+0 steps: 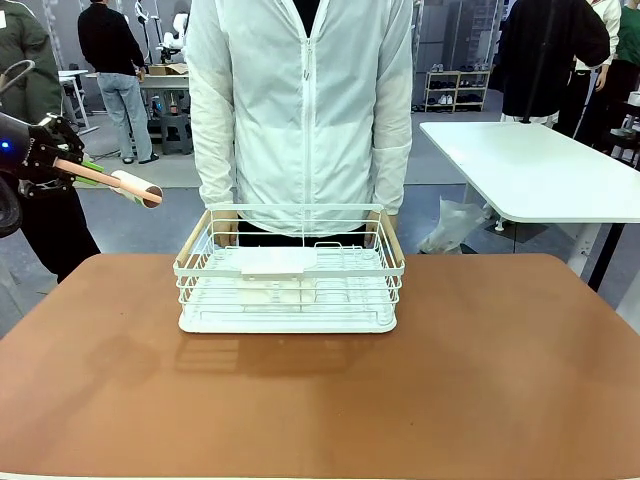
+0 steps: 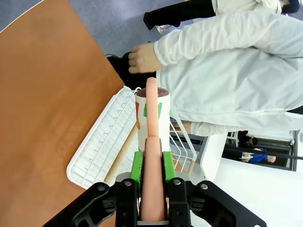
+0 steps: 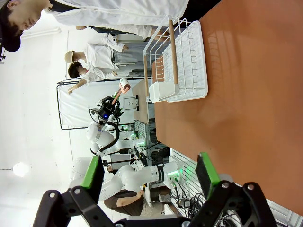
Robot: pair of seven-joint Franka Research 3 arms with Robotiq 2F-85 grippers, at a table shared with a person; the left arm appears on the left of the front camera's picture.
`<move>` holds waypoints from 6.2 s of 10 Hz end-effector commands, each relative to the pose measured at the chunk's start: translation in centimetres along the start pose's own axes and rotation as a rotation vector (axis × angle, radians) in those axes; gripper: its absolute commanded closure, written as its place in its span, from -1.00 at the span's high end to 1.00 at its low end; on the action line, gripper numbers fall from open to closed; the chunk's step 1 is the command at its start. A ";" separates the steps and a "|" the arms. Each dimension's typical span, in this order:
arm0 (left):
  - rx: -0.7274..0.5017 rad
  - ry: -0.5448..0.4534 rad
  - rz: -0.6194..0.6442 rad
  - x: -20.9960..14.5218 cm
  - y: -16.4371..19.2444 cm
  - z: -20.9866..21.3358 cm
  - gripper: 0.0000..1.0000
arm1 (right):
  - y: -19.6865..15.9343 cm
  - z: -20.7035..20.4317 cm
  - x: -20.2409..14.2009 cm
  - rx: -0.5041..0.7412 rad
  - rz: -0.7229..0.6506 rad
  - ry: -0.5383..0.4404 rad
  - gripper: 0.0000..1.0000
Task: Clean the table.
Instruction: Clean the table with the Lint Roller when the human lifts the Dish drying rack.
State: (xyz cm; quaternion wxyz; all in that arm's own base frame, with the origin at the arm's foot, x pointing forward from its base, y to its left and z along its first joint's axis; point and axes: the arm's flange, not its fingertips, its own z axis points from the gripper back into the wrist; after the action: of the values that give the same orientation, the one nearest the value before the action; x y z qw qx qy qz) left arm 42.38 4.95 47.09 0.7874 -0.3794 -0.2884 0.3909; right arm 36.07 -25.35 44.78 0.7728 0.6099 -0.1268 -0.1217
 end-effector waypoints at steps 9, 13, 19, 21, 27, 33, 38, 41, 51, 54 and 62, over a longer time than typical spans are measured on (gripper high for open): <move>0.000 0.000 -0.004 -0.1 -0.1 0.0 -0.95 | 0.1 0.2 -0.1 0.001 0.003 0.000 1.00; 0.000 0.000 -0.004 -0.1 -0.1 0.0 -0.95 | 0.1 0.2 -0.1 0.001 0.003 0.000 1.00; 0.000 0.000 -0.004 -0.1 -0.1 0.0 -0.95 | 0.1 0.2 -0.1 0.001 0.003 0.000 1.00; 0.000 0.000 -0.004 -0.1 -0.1 0.0 -0.95 | 0.1 0.2 -0.1 0.001 0.003 0.000 1.00; 0.000 0.000 -0.004 -0.1 -0.1 0.0 -0.95 | 0.1 0.2 -0.1 0.001 0.003 0.000 1.00; 0.012 0.108 -0.207 2.2 -2.3 -0.1 -0.58 | 0.1 0.2 -0.1 0.001 0.003 0.000 1.00; 0.151 0.539 -0.553 2.3 -3.8 -8.5 -0.58 | 0.1 0.2 -0.1 0.001 0.003 0.000 1.00; 0.185 0.664 -0.616 2.2 -1.8 -11.3 -0.58 | 0.1 0.2 -0.1 0.001 0.003 0.000 1.00; 0.167 0.693 -0.591 0.9 -0.7 -14.5 -0.58 | 0.1 0.2 -0.1 0.001 0.003 0.000 1.00; 0.203 0.763 -0.551 0.2 0.7 -17.7 -0.58 | 0.1 0.2 -0.1 0.001 0.003 0.000 1.00; 0.184 0.816 -0.577 -1.9 0.8 -22.8 -0.58 | 0.1 0.2 -0.1 0.001 0.003 0.000 1.00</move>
State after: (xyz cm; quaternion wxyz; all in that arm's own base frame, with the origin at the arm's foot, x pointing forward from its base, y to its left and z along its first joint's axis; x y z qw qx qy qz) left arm 57.47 -4.63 33.58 0.9484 -0.3169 -0.0114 0.0048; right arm 36.10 -25.37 44.78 0.7730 0.6096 -0.1267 -0.1218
